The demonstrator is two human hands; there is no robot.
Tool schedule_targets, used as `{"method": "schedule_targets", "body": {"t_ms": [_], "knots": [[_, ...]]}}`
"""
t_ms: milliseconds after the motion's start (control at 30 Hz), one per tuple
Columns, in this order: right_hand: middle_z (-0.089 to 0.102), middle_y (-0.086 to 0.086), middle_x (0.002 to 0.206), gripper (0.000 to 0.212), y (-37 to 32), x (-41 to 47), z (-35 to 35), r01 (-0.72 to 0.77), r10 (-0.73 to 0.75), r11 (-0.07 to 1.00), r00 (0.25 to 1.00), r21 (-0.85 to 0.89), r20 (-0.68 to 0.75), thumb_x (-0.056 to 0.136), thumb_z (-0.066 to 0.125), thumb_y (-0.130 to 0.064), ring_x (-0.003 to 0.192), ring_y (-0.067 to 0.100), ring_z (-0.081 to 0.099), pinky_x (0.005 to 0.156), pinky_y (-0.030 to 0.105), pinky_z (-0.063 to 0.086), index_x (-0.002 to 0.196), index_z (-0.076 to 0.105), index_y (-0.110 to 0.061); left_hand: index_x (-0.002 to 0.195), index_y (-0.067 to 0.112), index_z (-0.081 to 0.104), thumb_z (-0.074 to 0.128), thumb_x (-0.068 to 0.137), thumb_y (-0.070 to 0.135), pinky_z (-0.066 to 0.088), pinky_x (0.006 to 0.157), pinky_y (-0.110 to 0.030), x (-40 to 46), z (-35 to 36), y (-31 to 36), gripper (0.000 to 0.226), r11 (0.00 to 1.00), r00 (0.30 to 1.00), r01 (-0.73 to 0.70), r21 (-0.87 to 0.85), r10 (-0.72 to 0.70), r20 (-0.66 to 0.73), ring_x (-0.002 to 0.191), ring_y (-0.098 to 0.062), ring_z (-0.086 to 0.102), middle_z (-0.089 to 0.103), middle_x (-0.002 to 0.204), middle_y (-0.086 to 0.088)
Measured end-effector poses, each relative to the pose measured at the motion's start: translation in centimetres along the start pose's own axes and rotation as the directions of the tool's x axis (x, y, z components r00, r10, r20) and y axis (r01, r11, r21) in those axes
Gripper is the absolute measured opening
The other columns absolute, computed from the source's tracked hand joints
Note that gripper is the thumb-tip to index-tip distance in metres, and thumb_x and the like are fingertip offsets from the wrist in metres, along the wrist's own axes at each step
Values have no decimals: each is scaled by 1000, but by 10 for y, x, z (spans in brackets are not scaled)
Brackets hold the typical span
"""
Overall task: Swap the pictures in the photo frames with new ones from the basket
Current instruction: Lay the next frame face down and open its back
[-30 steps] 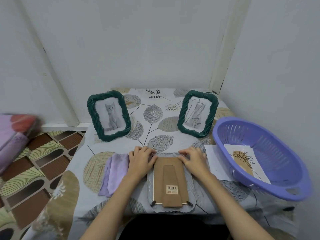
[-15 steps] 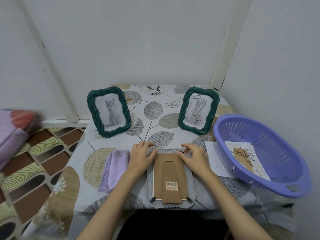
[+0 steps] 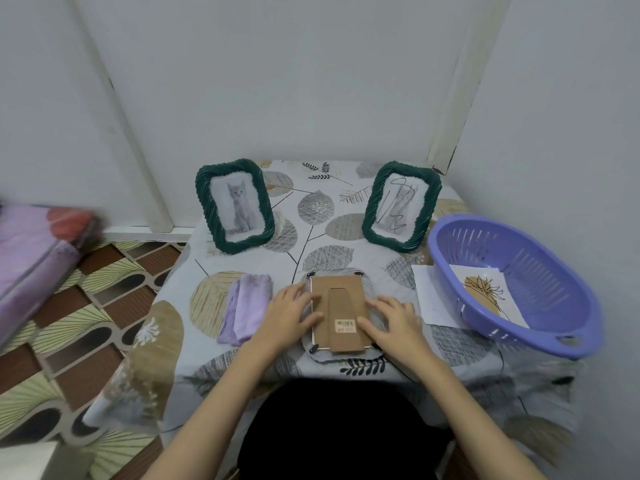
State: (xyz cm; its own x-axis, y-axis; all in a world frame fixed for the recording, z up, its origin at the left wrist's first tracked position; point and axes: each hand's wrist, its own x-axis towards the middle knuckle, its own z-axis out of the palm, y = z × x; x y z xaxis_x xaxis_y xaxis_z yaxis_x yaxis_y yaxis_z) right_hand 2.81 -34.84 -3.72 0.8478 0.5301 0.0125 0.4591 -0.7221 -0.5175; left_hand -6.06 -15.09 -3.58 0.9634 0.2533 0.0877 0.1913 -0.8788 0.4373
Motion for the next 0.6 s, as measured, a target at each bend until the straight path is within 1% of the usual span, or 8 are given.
{"method": "schedule_targets", "body": {"t_ms": [33,100,167,200,300,400,500,600], "knots": [[40,-5,140,57,2,-5,-3,19,-19,1000,1000,19,-10,77,60,-59,125,21,31,101,37,26,128,49,-38,131,22,51,56,88,42,22,111,-28,-6,-2,2,47,998,1000,-17,-54,15,-24,138,-19,27,31,149,-8],[38,-7,141,67,9,-20,-7,69,-69,998,997,-3,-14,63,65,-68,128,19,28,103,38,24,123,50,-45,123,20,57,67,79,45,23,110,-28,-23,-7,4,52,986,997,-67,-150,59,-57,136,-19,30,36,145,-10],[37,-8,141,70,14,-33,-8,113,-113,992,994,-48,-5,53,68,-72,129,17,27,103,36,22,117,53,-47,115,21,62,76,67,49,22,106,-23,-39,-8,3,57,978,993,-114,-174,105,-59,133,-18,33,39,142,-8],[37,-9,140,69,16,-37,-9,125,-126,991,992,-57,-5,52,68,-72,129,16,27,102,34,21,114,54,-47,111,22,63,77,64,50,22,105,-22,-45,-7,3,57,977,992,-124,-174,118,-46,133,-17,33,39,141,-6],[37,-10,140,56,18,-42,-8,132,-133,990,991,-54,-17,57,71,-65,129,14,26,100,31,18,107,59,-43,104,22,65,78,65,46,26,108,-25,-53,-2,2,48,971,993,-114,-208,116,-1,132,-14,36,41,140,-2],[37,-11,141,45,19,-44,-5,130,-132,989,991,-74,-27,63,71,-59,128,14,26,99,31,18,102,61,-41,97,19,66,78,67,40,28,105,-20,-54,4,1,38,958,994,-104,-267,108,3,128,-12,41,45,136,-1],[41,-12,138,40,19,-44,-2,112,-114,992,993,-54,-41,66,71,-55,127,13,28,98,30,19,101,62,-38,91,21,66,79,69,34,27,101,-15,-51,7,1,29,946,996,-86,-313,94,11,122,-5,42,46,133,2],[45,-14,133,38,16,-42,-2,99,-100,995,994,-23,-54,66,73,-52,124,12,30,90,26,18,100,63,-37,91,21,64,81,67,30,26,98,-10,-48,9,1,30,935,998,-63,-349,68,3,120,-3,43,47,130,5]]}}
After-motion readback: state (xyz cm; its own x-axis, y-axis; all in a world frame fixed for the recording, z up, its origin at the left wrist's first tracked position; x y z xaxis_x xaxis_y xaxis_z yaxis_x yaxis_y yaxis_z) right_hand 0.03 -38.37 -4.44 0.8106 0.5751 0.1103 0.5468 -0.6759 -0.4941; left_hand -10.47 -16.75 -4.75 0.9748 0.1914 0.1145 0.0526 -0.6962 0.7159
